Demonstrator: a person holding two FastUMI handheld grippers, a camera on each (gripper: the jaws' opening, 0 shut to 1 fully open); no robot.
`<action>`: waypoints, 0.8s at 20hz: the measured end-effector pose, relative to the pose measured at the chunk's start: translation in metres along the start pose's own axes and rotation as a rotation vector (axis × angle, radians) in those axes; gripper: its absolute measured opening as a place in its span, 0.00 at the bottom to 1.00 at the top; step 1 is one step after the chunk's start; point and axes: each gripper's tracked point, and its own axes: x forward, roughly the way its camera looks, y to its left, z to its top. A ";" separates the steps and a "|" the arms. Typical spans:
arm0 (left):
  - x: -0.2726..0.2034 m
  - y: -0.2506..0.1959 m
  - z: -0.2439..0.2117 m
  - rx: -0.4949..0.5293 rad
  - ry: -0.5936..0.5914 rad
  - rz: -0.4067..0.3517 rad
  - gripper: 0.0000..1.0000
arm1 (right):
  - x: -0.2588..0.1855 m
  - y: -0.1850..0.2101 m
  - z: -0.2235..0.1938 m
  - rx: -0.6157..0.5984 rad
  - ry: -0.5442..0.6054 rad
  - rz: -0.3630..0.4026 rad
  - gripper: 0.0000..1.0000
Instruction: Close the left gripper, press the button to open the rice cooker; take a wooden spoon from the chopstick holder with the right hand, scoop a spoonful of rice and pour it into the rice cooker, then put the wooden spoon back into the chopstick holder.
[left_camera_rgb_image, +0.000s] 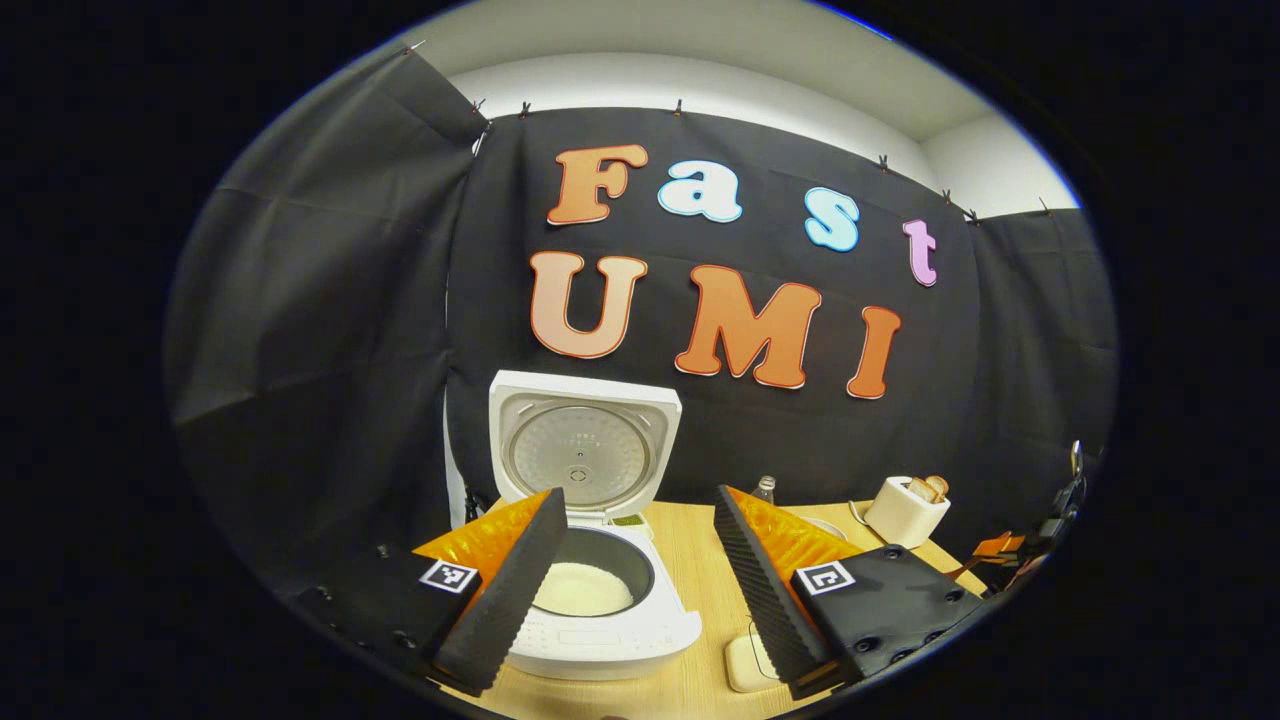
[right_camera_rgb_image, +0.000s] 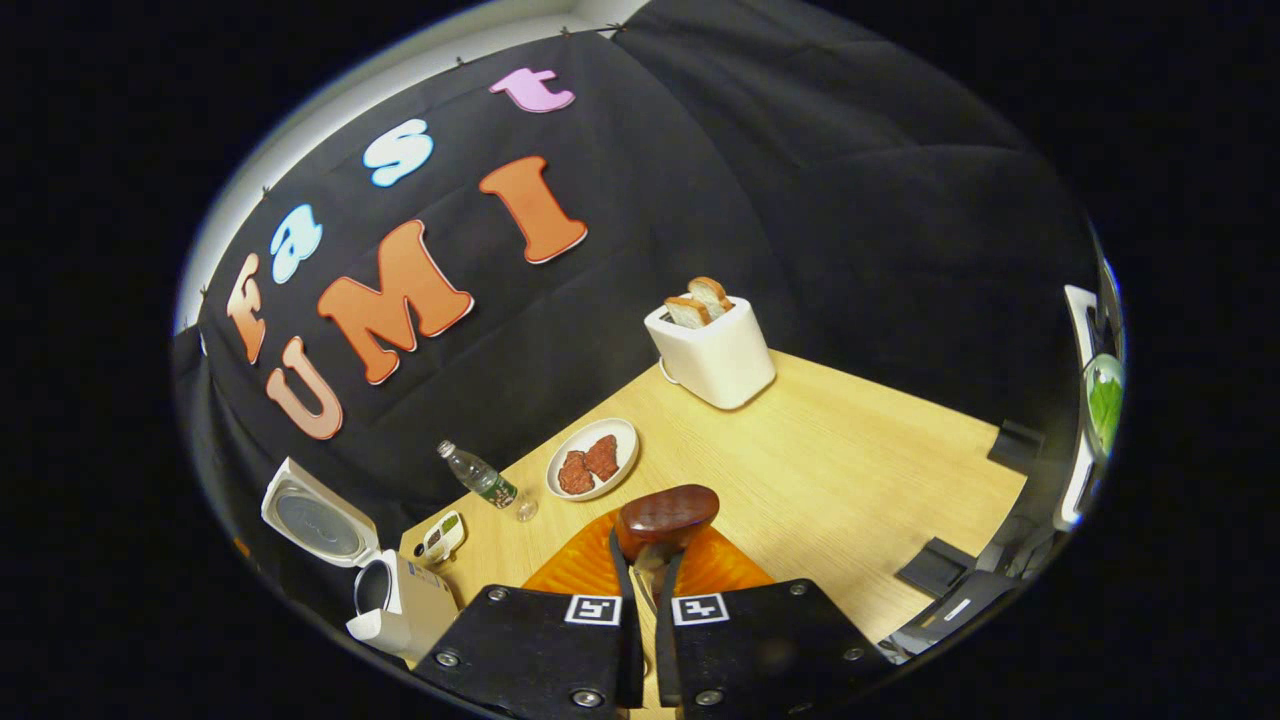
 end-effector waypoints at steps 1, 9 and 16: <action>-0.003 -0.003 0.003 -0.011 -0.001 -0.008 1.00 | -0.006 0.011 0.003 -0.031 -0.004 0.013 0.04; -0.020 0.012 0.028 0.010 -0.051 0.016 1.00 | -0.038 0.125 -0.022 -0.220 0.010 0.190 0.04; -0.027 0.024 0.034 0.094 -0.079 0.049 1.00 | -0.012 0.152 -0.097 -0.521 0.092 0.183 0.04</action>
